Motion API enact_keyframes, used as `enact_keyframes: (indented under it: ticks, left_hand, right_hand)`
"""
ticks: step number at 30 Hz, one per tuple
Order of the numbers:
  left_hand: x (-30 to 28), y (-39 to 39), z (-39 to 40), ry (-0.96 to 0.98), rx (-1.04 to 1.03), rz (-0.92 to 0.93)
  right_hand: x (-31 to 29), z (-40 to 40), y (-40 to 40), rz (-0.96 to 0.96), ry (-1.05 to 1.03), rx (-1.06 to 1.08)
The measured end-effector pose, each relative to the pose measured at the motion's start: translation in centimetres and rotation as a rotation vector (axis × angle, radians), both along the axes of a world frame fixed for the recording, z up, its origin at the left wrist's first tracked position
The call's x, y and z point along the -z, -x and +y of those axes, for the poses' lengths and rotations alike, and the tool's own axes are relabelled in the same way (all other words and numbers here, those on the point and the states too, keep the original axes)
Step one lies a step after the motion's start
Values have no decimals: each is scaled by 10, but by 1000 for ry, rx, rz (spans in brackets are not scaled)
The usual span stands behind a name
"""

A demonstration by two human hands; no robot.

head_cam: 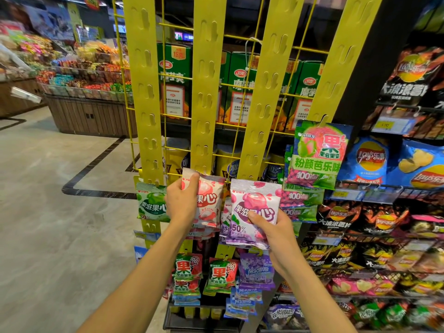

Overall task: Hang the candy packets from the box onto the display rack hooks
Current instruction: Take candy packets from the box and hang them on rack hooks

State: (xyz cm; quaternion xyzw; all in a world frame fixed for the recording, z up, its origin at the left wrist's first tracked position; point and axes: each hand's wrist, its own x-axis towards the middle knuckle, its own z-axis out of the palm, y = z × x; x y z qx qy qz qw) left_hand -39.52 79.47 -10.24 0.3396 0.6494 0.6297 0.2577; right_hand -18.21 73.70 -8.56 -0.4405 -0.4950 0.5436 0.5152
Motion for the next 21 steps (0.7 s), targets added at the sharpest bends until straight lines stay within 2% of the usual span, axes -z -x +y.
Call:
enact_keyframes:
  ticks: [13, 21]
  left_hand:
    - [-24, -8, -7, -185, 53, -82]
    - [-28, -4, 0, -156, -63, 52]
  right_hand:
    - [4, 3, -3, 20, 9, 9]
    - [6, 5, -3, 18, 16, 11]
